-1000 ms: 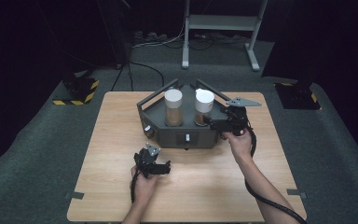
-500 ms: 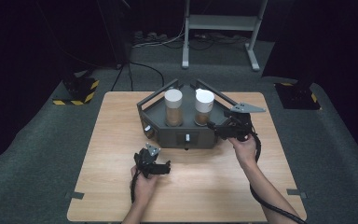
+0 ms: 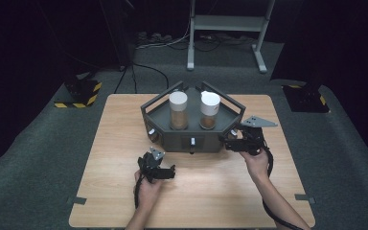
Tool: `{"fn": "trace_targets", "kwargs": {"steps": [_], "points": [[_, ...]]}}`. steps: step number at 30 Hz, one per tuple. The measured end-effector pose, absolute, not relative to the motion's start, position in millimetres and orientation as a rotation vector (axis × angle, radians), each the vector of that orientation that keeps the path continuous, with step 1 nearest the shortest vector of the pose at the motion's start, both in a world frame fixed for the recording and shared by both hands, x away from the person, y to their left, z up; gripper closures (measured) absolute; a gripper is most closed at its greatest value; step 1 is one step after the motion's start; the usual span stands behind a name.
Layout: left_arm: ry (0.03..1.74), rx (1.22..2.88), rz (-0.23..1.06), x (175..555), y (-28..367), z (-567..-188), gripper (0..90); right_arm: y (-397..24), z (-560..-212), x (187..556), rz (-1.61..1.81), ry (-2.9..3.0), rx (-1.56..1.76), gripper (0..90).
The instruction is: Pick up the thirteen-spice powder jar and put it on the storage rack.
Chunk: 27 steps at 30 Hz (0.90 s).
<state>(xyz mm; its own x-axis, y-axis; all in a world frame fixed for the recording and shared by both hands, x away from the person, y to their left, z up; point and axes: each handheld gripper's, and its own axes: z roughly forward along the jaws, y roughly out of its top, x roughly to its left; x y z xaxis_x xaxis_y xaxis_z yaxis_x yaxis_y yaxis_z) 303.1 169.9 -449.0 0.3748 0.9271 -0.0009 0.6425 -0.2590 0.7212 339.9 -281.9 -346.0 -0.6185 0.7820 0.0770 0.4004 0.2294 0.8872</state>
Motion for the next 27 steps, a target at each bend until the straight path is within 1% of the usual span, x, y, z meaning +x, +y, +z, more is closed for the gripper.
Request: {"fn": "trace_targets", "kwargs": {"steps": [5,11,27], "points": [[1.349,2.0,0.574,303,170,-449,3.3,-287,-354,336,1.345,2.125,1.112,12.5],[1.349,1.999,0.573,303,170,-449,3.3,-296,-375,332,1.31,2.13,1.176,12.8],[1.348,2.0,0.572,303,170,-449,3.2,-298,-410,326,1.252,2.159,1.238,13.0]]}}
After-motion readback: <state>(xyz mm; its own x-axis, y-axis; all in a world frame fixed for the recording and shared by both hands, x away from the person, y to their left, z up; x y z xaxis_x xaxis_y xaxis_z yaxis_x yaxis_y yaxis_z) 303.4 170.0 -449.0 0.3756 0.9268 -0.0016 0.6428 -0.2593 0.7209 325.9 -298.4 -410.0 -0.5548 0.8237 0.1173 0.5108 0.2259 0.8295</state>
